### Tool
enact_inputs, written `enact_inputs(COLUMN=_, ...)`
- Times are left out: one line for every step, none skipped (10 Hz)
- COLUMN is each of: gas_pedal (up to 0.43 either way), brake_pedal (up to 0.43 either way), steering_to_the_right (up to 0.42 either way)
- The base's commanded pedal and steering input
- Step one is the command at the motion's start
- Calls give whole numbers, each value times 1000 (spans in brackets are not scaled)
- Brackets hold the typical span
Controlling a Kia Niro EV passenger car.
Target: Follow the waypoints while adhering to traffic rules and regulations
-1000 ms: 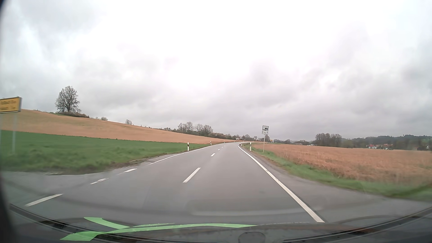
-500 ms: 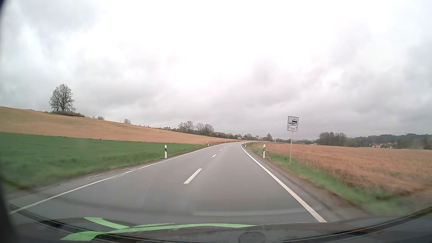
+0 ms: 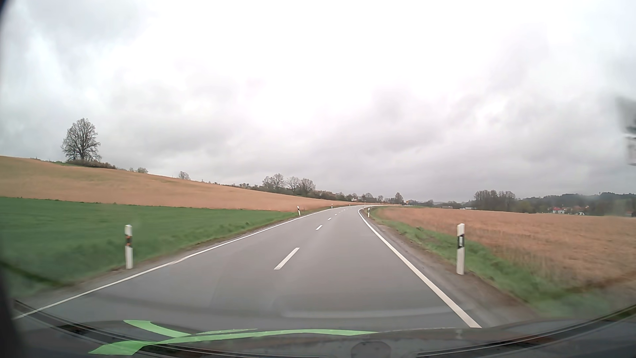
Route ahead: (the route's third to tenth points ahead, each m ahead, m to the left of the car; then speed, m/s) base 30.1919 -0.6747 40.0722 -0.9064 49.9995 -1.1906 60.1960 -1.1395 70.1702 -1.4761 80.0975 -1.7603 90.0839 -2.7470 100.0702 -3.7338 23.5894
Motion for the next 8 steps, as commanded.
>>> enact_inputs(gas_pedal=130, brake_pedal=0, steering_to_the_right=0)
enact_inputs(gas_pedal=157, brake_pedal=0, steering_to_the_right=0)
enact_inputs(gas_pedal=169, brake_pedal=0, steering_to_the_right=0)
enact_inputs(gas_pedal=169, brake_pedal=0, steering_to_the_right=0)
enact_inputs(gas_pedal=177, brake_pedal=0, steering_to_the_right=1)
enact_inputs(gas_pedal=177, brake_pedal=0, steering_to_the_right=1)
enact_inputs(gas_pedal=177, brake_pedal=0, steering_to_the_right=2)
enact_inputs(gas_pedal=157, brake_pedal=0, steering_to_the_right=2)
